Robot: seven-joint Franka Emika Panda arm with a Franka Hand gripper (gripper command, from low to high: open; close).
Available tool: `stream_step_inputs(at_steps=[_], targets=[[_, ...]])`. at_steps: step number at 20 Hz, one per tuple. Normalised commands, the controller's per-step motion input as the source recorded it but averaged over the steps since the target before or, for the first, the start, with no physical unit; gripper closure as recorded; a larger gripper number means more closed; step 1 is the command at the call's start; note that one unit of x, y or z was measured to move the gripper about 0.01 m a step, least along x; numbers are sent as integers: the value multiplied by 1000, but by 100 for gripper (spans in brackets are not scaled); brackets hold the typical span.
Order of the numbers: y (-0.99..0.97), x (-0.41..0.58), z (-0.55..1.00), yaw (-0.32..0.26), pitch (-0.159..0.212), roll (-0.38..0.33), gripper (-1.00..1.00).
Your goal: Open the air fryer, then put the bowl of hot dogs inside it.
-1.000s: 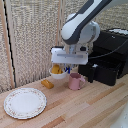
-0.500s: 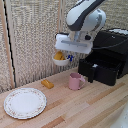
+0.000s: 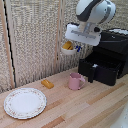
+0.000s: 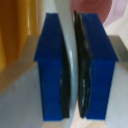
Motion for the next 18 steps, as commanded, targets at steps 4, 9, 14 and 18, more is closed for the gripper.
stream_step_inputs(at_steps=[4,9,14,18], targets=[[-941,143,85,-84,16,0,100],[-923,25,0,-97,45,0,100],[-850,77,-114,-105,20,17,100],[-669,215,-194,-151,0,42,100]])
